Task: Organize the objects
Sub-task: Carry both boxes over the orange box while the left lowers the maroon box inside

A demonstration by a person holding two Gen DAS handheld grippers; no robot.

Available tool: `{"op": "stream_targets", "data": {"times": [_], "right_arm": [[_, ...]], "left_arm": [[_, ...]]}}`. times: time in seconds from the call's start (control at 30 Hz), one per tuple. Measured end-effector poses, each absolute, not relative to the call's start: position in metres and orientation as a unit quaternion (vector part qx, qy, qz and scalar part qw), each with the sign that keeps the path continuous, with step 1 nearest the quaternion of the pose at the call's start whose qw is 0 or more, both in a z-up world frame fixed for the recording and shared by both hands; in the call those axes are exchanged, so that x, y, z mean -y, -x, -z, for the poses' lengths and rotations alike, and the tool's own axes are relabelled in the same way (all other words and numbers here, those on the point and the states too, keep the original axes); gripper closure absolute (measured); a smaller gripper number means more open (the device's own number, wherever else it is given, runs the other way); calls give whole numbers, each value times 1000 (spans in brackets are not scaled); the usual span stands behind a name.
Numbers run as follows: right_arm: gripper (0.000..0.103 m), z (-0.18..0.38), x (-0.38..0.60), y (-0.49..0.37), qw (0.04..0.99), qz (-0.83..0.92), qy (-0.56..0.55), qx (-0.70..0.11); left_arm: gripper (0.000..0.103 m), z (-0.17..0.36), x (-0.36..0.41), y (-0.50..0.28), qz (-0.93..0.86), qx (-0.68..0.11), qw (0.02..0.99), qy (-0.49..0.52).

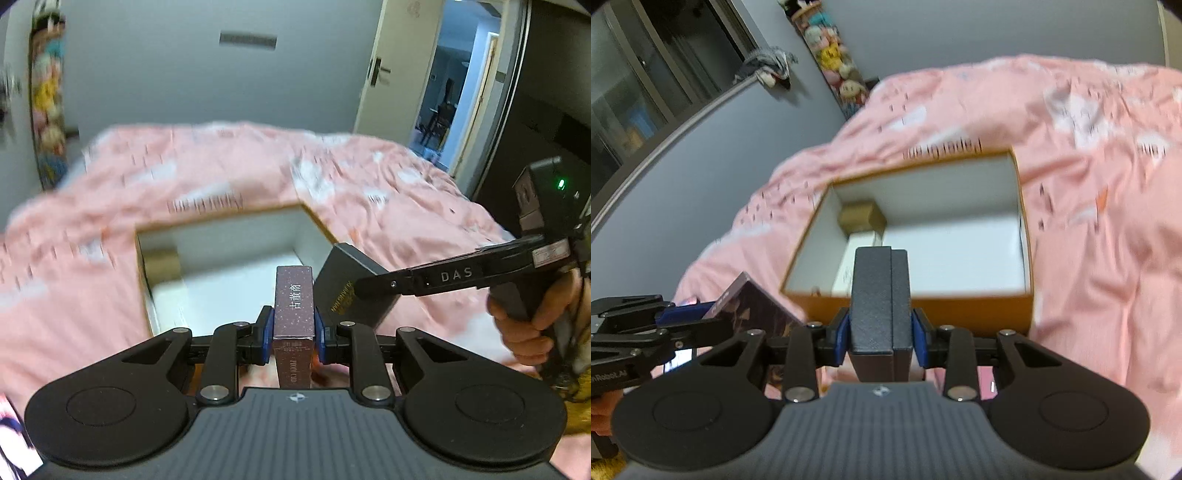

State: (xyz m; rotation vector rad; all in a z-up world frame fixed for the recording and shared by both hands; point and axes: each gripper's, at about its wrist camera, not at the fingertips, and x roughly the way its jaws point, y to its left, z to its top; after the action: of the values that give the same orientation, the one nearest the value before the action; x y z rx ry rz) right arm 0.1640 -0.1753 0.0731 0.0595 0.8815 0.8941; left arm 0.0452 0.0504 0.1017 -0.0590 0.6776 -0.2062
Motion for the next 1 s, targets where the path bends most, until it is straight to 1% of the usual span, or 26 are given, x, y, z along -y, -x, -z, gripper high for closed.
{"op": "stream_targets", "data": {"times": [0.13,0.27,0.5,0.67,0.87,1.0], "right_arm": [[67,-83,162,-186,820,-412,-49,-394],[67,-78,143,-209,824,-402,-62,-395],[67,-41,114,-248,828,-362,-68,-423],[67,-11,103,-261,813,-351,-76,-457],[67,9,95,-269,800,-346,-80,-483],[67,16,87,-271,793,-348,-73,-494]], "left_arm": [[78,-102,-37,-70,74,-300,951,-29],[78,-85,-32,-97,89,-293,950,-58],[78,-38,-30,-141,48,-309,944,-103],[78,-11,-31,-154,43,-310,939,-144],[78,8,-32,-162,68,-316,929,-180],[78,16,-40,-168,92,-344,915,-189]]}}
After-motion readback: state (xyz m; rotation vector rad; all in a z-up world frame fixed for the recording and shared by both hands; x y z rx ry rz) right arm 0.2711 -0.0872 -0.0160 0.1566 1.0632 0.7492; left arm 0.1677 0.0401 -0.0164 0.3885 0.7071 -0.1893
